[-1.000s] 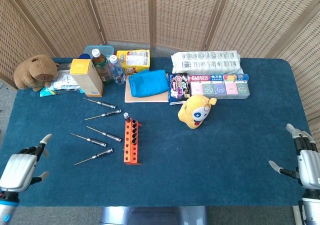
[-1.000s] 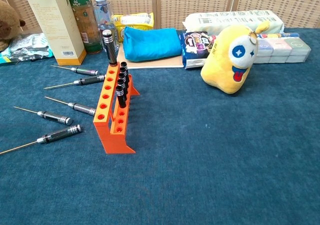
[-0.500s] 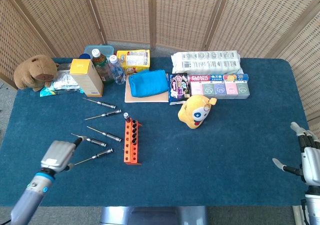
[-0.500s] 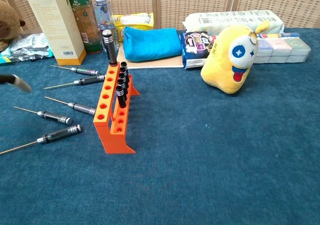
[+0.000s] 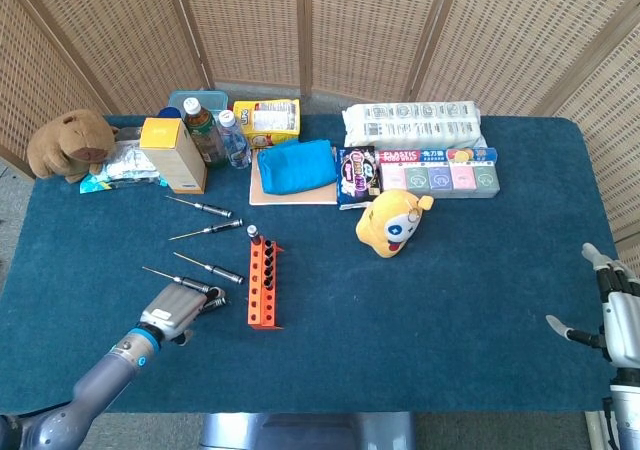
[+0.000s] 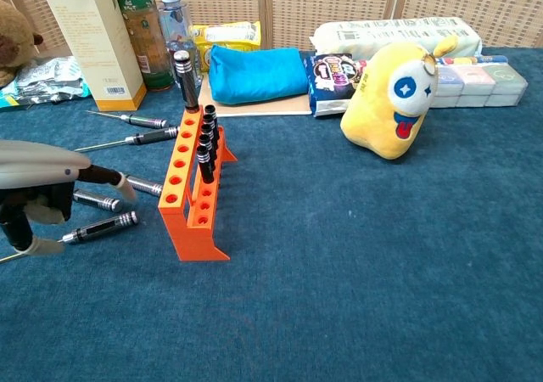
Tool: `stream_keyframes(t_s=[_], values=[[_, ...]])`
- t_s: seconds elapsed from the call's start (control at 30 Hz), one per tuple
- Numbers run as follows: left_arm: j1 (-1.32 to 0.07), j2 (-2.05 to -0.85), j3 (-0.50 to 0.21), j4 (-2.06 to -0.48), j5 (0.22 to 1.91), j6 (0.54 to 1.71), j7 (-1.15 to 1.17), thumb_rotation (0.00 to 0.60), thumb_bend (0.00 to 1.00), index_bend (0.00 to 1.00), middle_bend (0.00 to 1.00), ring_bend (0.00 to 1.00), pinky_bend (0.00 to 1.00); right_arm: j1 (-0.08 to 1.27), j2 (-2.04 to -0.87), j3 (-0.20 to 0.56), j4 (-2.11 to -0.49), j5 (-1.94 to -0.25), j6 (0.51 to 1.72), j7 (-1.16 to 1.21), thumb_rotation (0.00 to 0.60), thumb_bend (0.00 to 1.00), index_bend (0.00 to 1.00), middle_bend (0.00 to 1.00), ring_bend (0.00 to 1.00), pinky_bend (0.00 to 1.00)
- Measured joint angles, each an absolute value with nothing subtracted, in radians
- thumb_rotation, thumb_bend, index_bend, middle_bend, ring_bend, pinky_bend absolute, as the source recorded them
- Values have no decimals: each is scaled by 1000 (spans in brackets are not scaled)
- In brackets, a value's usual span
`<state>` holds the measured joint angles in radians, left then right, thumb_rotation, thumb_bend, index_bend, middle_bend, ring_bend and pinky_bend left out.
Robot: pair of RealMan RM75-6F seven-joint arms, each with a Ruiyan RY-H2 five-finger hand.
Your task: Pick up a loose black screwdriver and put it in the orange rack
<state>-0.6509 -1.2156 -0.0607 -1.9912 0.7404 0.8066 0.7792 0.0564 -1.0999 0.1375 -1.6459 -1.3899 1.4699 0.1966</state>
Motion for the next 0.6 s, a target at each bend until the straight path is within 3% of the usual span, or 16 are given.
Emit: stream_keyframes(t_s=[0.6], values=[[-775, -1274, 14, -1975, 625, 900, 820, 600, 327, 169, 1000, 1000, 986, 54, -1093, 143, -1641, -1378, 1467, 213, 600, 88, 21, 150, 127, 68]])
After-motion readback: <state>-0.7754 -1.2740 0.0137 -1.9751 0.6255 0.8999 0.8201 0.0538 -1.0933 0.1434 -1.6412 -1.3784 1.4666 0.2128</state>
